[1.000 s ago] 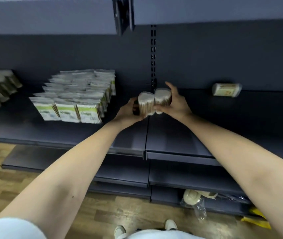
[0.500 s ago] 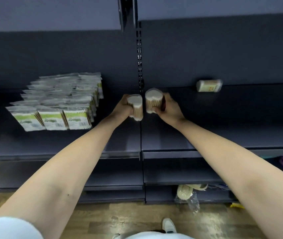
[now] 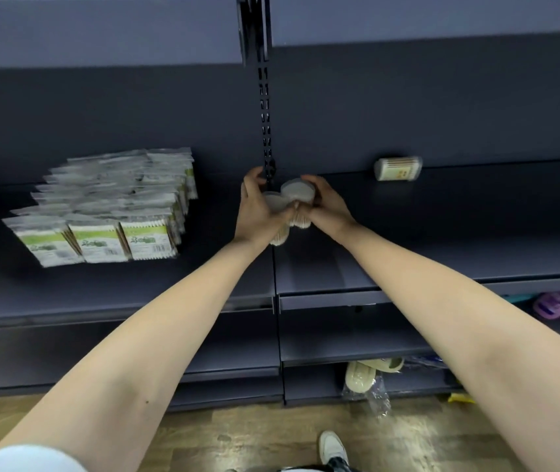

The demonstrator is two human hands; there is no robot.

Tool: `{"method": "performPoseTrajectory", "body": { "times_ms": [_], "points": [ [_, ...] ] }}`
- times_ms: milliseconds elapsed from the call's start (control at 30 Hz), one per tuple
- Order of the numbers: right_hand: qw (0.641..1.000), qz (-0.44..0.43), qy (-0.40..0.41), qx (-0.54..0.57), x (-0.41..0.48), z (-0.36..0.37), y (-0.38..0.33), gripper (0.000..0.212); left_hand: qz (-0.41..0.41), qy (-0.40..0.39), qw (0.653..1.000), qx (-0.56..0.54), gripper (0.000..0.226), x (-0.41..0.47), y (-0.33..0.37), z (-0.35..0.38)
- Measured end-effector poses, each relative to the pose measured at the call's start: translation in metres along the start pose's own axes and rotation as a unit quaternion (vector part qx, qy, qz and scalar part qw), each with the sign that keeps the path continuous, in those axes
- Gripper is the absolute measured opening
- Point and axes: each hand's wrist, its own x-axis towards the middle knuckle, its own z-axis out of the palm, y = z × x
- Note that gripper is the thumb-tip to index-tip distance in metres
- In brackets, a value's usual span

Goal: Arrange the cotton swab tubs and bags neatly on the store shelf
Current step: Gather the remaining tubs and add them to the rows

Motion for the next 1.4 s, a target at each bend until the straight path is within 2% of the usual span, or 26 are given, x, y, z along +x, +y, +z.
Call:
{"method": "performPoseTrajectory", "body": {
  "times_ms": [100, 200, 300, 433, 533, 667, 767, 900, 1000, 1133, 1267, 1400],
  "points": [
    [0.998, -0.009, 0.053, -0.025, -0.006, -0.003, 0.005, 0.059, -0.024, -0.009, 0.999, -0.027, 0.074, -0.004, -0.004, 0.003],
    [0.99, -0.034, 0.095, -0.098, -0.01, -0.01, 0.007, 0.063, -0.005, -0.007, 1.0, 0.014, 0.057, -0.01, -0.008, 0.0],
    [0.99, -0.04, 0.073, -0.114, -0.016, -0.016, 0.01, 0.073, -0.021, -0.045, 0.999, 0.004, 0.061, -0.01, -0.009, -0.009],
    [0.998, -0.019, 0.015, -0.05, -0.024, -0.016, 0.013, 0.069, -0.061, -0.097, 0.993, -0.028, 0.079, -0.009, -0.008, -0.02],
    [0.999, -0.009, 0.011, -0.053, -0.028, -0.014, 0.011, 0.075, -0.076, -0.117, 0.989, -0.048, 0.084, -0.015, -0.009, -0.024],
    [0.995, -0.029, 0.031, -0.088, -0.026, -0.006, 0.011, 0.091, -0.092, -0.133, 0.986, -0.043, 0.081, -0.02, -0.013, -0.018],
    [0.995, -0.031, 0.003, -0.095, -0.027, -0.005, 0.011, 0.086, -0.103, -0.146, 0.984, -0.027, 0.073, -0.021, -0.015, -0.013],
    [0.995, -0.004, -0.041, -0.089, -0.033, -0.01, 0.011, 0.077, -0.113, -0.137, 0.984, -0.012, 0.073, -0.026, -0.018, -0.014],
    [0.996, -0.012, -0.019, -0.091, -0.034, -0.008, 0.014, 0.078, -0.103, -0.121, 0.987, -0.007, 0.078, -0.027, -0.021, -0.016],
    [0.989, -0.012, -0.004, -0.151, -0.032, -0.003, 0.018, 0.069, -0.092, -0.109, 0.99, 0.009, 0.079, -0.027, -0.024, -0.017],
    [0.992, -0.003, -0.024, -0.12, -0.033, -0.006, 0.018, 0.069, -0.085, -0.088, 0.992, 0.032, 0.083, -0.028, -0.027, -0.015],
    [0.993, -0.014, -0.007, -0.118, -0.034, -0.005, 0.019, 0.071, -0.091, -0.064, 0.994, 0.017, 0.081, -0.029, -0.031, -0.013]
  ]
}}
